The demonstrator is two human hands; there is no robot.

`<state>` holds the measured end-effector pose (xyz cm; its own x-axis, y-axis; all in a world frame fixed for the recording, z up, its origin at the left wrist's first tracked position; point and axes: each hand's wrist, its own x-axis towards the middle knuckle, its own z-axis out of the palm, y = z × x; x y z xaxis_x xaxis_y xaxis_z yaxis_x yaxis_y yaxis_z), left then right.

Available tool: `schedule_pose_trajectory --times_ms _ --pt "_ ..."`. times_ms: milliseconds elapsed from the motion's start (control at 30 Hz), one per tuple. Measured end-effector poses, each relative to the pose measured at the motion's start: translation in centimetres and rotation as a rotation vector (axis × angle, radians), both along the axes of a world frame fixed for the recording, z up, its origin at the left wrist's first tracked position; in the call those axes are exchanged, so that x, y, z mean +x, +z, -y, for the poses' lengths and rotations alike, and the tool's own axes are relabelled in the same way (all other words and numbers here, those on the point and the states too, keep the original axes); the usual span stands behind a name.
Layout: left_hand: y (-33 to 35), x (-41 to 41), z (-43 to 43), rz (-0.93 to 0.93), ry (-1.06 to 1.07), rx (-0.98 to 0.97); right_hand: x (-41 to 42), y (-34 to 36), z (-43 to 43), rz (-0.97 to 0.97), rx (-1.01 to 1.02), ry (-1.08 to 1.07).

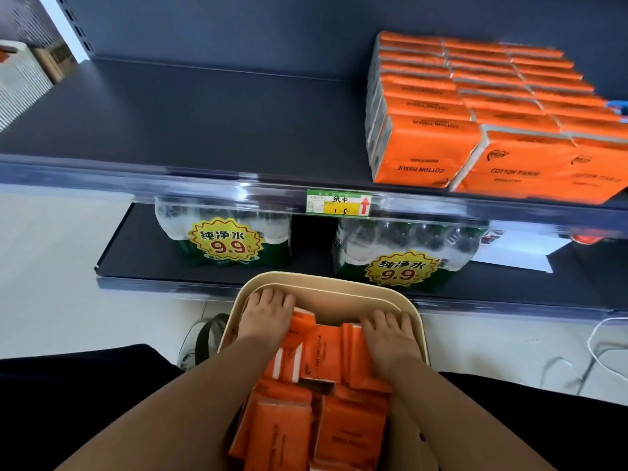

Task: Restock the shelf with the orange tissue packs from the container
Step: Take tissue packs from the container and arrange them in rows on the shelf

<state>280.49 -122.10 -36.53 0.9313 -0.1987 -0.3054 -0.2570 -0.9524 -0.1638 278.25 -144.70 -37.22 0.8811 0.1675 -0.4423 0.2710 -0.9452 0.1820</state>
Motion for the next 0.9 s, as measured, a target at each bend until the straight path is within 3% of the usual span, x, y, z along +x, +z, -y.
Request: schedule_pose_trajectory --times_ms 300,500,700,900 --pt "0.5 0.2 -0.4 -0.102 -0.041 0.047 0.0 0.4 0.4 -0.070 0.086 -0.031" --pt "2.1 1.0 -1.2 -0.259 0.027 -0.143 0.2 1.1 0.9 -0.257 0.236 -0.099" --pt "5.3 1.4 -1.8 -0.243 0.016 -0.181 0.5 3.4 0.7 -0.278 0.482 -0.172" --pt "8.3 1.2 -2.7 -0.200 -0.006 -0.223 1.1 7.6 -0.4 -0.249 0.544 -0.047"
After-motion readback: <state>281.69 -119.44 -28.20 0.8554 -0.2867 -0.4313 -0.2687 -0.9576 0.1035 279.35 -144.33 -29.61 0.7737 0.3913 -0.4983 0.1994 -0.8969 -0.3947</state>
